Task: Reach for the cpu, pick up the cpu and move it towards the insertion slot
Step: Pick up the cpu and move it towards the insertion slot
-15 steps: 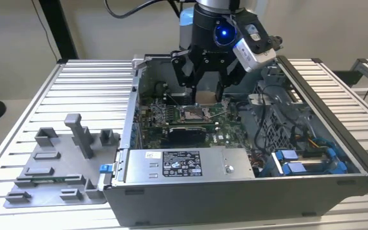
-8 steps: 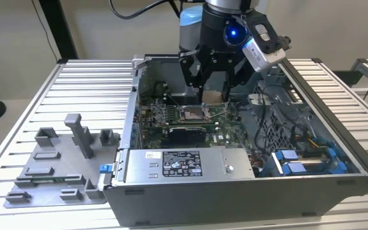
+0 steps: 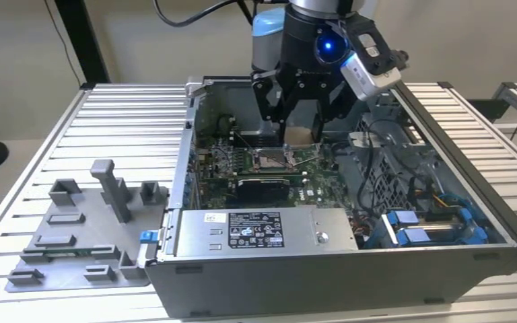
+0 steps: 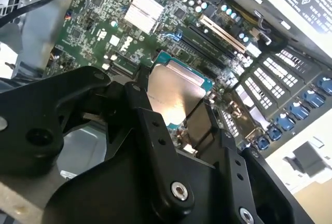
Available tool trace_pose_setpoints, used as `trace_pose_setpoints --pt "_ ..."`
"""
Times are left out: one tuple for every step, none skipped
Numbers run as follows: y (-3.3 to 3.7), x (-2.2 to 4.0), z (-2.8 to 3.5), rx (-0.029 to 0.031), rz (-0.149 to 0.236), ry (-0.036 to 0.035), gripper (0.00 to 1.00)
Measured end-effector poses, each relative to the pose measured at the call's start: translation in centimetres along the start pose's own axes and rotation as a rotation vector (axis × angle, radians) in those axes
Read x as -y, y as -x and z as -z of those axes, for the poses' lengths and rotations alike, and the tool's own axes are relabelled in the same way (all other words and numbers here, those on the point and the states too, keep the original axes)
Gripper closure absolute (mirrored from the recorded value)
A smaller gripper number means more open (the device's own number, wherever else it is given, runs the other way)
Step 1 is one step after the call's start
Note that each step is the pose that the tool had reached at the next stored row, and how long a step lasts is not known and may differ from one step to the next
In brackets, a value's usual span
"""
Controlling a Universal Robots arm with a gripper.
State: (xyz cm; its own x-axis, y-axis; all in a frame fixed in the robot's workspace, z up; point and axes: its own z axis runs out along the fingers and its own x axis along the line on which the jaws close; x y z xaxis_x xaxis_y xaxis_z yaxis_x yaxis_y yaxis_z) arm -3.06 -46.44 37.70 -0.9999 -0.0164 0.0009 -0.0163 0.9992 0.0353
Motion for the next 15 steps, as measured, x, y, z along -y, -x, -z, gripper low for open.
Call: trace_pose_setpoints --pt "0.00 -0.13 -0.01 0.0000 0.000 0.0002 1.00" --pt "0.00 -0.30 -0.01 -0.0001 0.000 0.0001 1.00" --pt "0.01 -0.50 -0.02 -0.0001 0.000 0.0001 1.00" --pt "0.01 -0.72 -0.03 -0.0001 0.000 0.0001 1.00" --pt "0.01 -0.94 -0.04 -0.0001 0.000 0.0001 1.00" --pt "0.01 -1.16 -0.05 -0.0001 0.000 0.0001 1.00" --pt "0.02 -1.37 -0.07 -0.0001 0.000 0.0001 1.00" --pt "0.02 -1.60 -0.08 -0.0001 0.000 0.0001 1.00" --pt "0.03 -1.88 -0.10 -0.0001 0.000 0.0001 1.00" --pt "0.03 -2.15 -0.12 -0.0001 0.000 0.0001 1.00" --pt "0.04 -2.41 -0.14 -0.0001 0.000 0.0001 1.00" --pt "0.04 -2.70 -0.16 -0.0001 0.000 0.0002 1.00" --pt "0.04 -3.00 -0.18 -0.0002 0.000 -0.0001 1.00" --pt "0.04 -3.30 -0.21 -0.0001 0.000 0.0001 1.00" --pt "0.04 -3.61 -0.24 -0.0002 0.000 0.0001 1.00"
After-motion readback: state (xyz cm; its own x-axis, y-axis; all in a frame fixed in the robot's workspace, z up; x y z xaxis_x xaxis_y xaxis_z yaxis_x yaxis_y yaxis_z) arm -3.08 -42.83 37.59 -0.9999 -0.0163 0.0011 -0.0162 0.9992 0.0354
